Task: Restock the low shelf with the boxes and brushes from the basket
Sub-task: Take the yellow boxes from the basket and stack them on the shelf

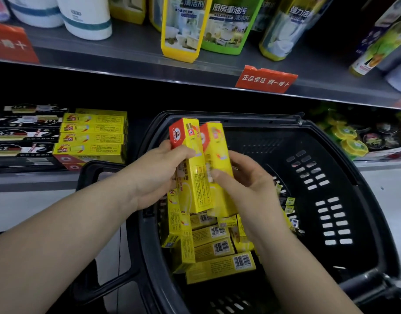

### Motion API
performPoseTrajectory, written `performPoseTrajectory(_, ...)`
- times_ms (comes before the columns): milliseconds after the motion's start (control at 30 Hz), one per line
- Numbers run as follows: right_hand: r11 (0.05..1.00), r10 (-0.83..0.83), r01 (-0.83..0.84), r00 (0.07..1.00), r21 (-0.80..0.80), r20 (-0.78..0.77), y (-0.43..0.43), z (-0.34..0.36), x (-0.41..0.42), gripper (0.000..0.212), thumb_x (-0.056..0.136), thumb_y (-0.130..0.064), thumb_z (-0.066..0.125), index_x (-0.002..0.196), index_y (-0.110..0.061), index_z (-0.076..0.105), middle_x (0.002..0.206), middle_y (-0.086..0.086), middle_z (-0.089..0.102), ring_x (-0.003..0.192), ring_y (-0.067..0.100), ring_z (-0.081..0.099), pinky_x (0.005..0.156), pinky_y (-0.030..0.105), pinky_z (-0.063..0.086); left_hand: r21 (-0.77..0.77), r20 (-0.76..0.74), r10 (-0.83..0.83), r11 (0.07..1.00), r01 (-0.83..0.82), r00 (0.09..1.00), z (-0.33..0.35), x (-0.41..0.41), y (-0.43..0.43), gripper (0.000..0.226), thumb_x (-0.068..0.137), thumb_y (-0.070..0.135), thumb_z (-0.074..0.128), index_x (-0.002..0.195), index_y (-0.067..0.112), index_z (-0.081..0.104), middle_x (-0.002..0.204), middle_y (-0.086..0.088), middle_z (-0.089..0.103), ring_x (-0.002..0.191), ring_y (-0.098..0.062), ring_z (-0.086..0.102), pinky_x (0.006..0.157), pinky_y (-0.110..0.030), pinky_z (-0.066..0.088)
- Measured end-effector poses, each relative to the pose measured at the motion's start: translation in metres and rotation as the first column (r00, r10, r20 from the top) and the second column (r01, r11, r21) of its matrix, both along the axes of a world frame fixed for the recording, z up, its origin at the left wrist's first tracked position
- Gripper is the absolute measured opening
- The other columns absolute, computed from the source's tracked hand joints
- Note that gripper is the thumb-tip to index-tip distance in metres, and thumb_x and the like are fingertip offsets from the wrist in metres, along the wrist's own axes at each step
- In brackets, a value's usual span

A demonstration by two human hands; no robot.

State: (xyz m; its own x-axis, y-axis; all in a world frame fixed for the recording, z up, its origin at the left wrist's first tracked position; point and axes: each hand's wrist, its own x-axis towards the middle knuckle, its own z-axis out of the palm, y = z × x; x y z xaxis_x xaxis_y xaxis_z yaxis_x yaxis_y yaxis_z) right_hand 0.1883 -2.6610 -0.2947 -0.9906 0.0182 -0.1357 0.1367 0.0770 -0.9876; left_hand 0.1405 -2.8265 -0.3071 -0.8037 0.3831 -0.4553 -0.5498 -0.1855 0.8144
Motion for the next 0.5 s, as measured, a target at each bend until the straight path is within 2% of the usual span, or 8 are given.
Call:
performPoseTrajectory(100,0.99,0.144,-0.144,0.99,0.008,-0.004,-0.009,0.004,0.003,0.033,0.095,-0.016,0.051,0.125,-0.029,0.059,0.112,-0.016,0.068,0.104,0.001,0.064,0.078,0.013,0.051,-0.008,0.006,0.031,1.0,-0.031,1.0,0.001,0.003,0.004,0.045,0.082,0.03,0.064,0.123,0.018,0.051,0.098,-0.004,0.074,0.088,-0.018,0.071,0.075,-0.034,0.056)
performPoseTrajectory(200,0.965,0.26,-0.263,0.961,0.015,0.098,0.007,0.005,0.001,0.035,0.096,-0.028,0.045,0.129,-0.037,0.055,0.121,-0.017,0.064,0.113,0.003,0.059,0.093,0.021,0.05,-0.083,-0.058,-0.004,0.997,-0.001,0.998,0.003,0.005,0.003,0.068,0.062,0.034,0.071,0.125,0.016,0.053,0.101,-0.003,0.073,0.092,-0.017,0.07,0.079,-0.033,0.054)
performPoseTrajectory(267,0.968,0.236,-0.246,0.959,0.054,0.157,0.029,0.003,-0.008,0.03,0.095,-0.033,0.044,0.118,-0.038,0.062,0.118,-0.013,0.066,0.112,0.007,0.061,0.096,0.028,0.049,-0.116,-0.087,-0.041,0.993,0.031,0.995,0.005,0.007,0.003,0.069,0.059,0.031,0.073,0.123,0.017,0.054,0.101,-0.001,0.073,0.09,-0.014,0.07,0.073,-0.027,0.054)
performPoseTrajectory(333,0.945,0.104,-0.168,0.968,0.281,0.227,0.048,-0.011,-0.02,0.025,0.096,-0.029,0.046,0.111,-0.032,0.066,0.107,-0.011,0.068,0.101,0.009,0.064,0.088,0.025,0.05,-0.115,-0.081,-0.064,0.992,0.054,0.995,0.007,0.008,0.003,0.069,0.057,0.03,0.074,0.123,0.018,0.054,0.1,0.0,0.074,0.09,-0.013,0.07,0.074,-0.027,0.053)
performPoseTrajectory(367,0.849,0.045,-0.187,0.957,0.494,0.285,0.055,-0.021,-0.025,0.025,0.095,-0.027,0.049,0.115,-0.027,0.064,0.104,-0.01,0.066,0.094,0.011,0.062,0.081,0.022,0.049,-0.107,-0.073,-0.068,0.992,0.06,0.995,0.008,0.008,0.003,0.07,0.056,0.03,0.074,0.122,0.018,0.054,0.1,-0.001,0.074,0.09,-0.014,0.07,0.075,-0.028,0.053)
performPoseTrajectory(400,0.696,0.002,-0.273,0.926,0.664,0.379,0.06,-0.034,-0.029,0.032,0.095,-0.028,0.051,0.125,-0.019,0.057,0.105,-0.006,0.061,0.092,0.013,0.058,0.076,0.023,0.047,-0.102,-0.071,-0.07,0.993,0.062,0.995,0.009,0.009,0.003,0.07,0.056,0.03,0.073,0.122,0.019,0.054,0.1,-0.001,0.074,0.091,-0.014,0.07,0.077,-0.029,0.052)
performPoseTrajectory(433,0.556,-0.045,-0.388,0.869,0.735,0.493,0.063,-0.048,-0.03,0.046,0.094,-0.031,0.052,0.135,-0.011,0.046,0.114,0.002,0.057,0.098,0.018,0.056,0.079,0.027,0.045,-0.102,-0.074,-0.07,0.993,0.062,0.995,0.01,0.009,0.003,0.069,0.056,0.03,0.073,0.121,0.019,0.055,0.1,-0.001,0.074,0.091,-0.015,0.07,0.078,-0.03,0.052)
performPoseTrajectory(500,0.414,-0.116,-0.542,0.766,0.732,0.632,0.061,-0.074,-0.025,0.072,0.092,-0.038,0.054,0.146,-0.004,0.022,0.145,0.016,0.033,0.127,0.031,0.042,0.099,0.036,0.039,-0.107,-0.077,-0.064,0.993,0.055,0.995,0.011,0.008,0.003,0.066,0.057,0.03,0.072,0.12,0.019,0.055,0.1,-0.001,0.074,0.092,-0.016,0.07,0.08,-0.031,0.052)
